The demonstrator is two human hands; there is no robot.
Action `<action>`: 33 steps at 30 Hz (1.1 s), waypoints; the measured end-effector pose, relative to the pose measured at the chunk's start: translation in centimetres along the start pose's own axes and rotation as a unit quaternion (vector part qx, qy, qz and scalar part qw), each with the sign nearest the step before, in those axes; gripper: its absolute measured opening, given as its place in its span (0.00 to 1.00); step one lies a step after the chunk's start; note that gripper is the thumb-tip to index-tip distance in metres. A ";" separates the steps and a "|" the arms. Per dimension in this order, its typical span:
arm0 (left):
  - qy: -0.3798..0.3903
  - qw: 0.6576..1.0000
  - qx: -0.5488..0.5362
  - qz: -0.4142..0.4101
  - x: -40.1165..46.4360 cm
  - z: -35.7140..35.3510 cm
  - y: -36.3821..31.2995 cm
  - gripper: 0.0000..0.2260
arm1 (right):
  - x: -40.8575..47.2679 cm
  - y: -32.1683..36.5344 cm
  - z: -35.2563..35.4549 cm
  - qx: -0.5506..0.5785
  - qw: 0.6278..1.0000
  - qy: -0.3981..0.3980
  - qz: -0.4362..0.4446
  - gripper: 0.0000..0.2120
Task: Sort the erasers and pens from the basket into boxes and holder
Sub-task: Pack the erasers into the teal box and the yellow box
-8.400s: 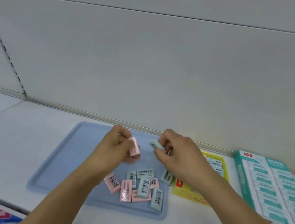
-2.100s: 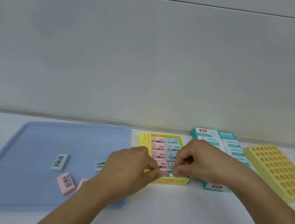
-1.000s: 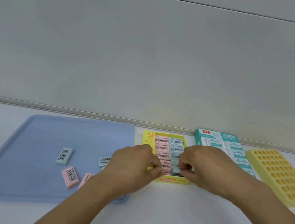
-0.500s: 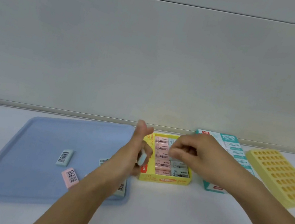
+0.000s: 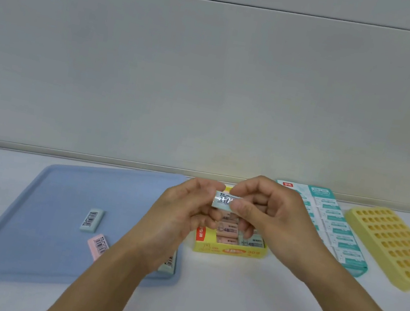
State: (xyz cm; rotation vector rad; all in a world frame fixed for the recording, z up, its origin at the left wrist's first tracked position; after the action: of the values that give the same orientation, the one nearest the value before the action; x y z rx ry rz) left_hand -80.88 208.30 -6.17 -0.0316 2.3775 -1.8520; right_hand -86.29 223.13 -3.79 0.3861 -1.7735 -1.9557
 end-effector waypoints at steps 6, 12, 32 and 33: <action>-0.045 0.988 0.122 -0.081 0.2 0.2 -0.1 0.07 | -0.1 -0.8 0.8 0.045 0.998 -0.014 -0.029 0.04; -0.073 0.976 0.174 -0.112 0.3 -0.3 -0.3 0.13 | -0.1 -0.8 1.3 0.027 0.999 -0.031 -0.010 0.09; 0.022 0.813 0.573 -0.102 -0.4 0.4 1.5 0.20 | 0.9 -3.2 0.8 -0.283 0.953 0.080 -0.066 0.03; 0.022 0.810 0.577 -0.101 -0.4 0.4 1.6 0.21 | 1.1 -3.2 0.8 -0.295 0.949 0.083 -0.073 0.03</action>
State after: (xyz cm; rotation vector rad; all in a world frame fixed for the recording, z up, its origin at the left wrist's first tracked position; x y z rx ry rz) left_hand -80.32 208.33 -7.73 -0.1204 0.9043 -3.0521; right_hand -88.07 223.44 -6.73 0.4600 -1.0088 -2.3557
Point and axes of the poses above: each hand's wrist, its own x-axis towards the middle knuckle, its own z-axis out of the back of the hand, y = z × x, the point moved 4 cm from there along x, towards the middle knuckle, and after that the axes turned 4 degrees about x, right-handed, at the moved point
